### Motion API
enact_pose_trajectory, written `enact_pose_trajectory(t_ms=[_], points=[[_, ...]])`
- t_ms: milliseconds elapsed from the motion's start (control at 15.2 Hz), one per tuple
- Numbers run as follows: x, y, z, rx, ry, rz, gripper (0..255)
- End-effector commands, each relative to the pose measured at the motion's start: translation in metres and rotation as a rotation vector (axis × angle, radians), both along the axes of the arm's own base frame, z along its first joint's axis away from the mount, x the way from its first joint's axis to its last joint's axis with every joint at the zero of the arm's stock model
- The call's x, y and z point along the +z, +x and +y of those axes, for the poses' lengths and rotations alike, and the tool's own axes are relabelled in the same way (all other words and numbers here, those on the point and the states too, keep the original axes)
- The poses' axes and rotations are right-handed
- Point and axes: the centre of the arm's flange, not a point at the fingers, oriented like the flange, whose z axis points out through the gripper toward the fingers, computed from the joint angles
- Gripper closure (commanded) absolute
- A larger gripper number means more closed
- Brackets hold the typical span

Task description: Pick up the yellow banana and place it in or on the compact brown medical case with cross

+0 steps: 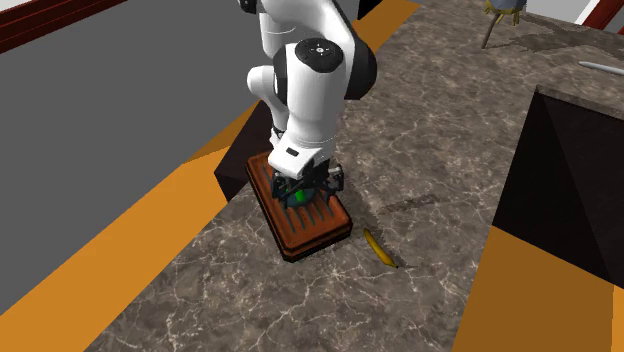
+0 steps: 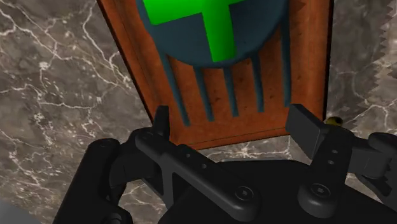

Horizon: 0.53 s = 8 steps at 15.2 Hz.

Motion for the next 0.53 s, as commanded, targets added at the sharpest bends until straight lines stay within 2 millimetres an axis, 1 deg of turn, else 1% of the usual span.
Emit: enact_pose_trajectory(t_ms=[0,462], points=[[-0.006,0.005,0.024,0.047,-0.005,0.001,0],[-0.029,0.011,0.112,0.21,-0.023,0.005,0]])
